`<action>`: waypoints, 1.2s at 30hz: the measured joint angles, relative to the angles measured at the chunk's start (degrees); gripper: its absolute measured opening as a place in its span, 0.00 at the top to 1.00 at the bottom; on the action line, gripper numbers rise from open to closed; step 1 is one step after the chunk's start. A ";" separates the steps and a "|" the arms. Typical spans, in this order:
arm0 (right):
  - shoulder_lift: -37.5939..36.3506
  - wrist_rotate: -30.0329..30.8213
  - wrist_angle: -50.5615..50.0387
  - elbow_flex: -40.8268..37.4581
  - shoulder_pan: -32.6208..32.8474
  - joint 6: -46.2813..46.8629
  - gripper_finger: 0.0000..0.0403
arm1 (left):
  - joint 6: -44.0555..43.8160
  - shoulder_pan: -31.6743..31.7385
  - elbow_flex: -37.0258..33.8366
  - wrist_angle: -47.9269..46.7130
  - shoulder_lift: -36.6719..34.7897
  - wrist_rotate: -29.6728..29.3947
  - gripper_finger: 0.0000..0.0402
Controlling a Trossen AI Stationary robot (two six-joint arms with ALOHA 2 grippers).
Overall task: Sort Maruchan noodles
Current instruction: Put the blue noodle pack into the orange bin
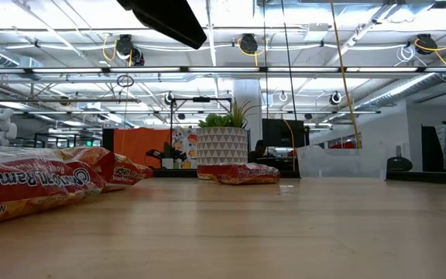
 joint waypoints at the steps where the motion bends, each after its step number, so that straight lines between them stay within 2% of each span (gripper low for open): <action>1: 0.00 0.48 -0.01 0.00 -0.01 -0.45 0.66 | -0.03 0.01 0.00 -0.01 0.00 0.17 0.47; 13: 0.00 12.27 0.10 0.00 -2.10 -16.09 0.36 | -0.15 0.01 0.00 0.12 0.00 0.27 0.47; 24: 0.00 18.41 -7.31 -0.01 -5.95 -28.13 0.35 | -0.42 0.01 0.00 0.46 0.00 0.27 0.47; 30: 0.02 19.99 -1.82 -0.04 -7.22 -34.70 0.33 | -0.48 0.01 0.00 0.46 0.00 0.27 0.47; 36: 0.02 19.83 2.56 -0.04 -7.59 -36.93 0.28 | -0.59 0.00 0.00 0.44 0.00 0.27 0.47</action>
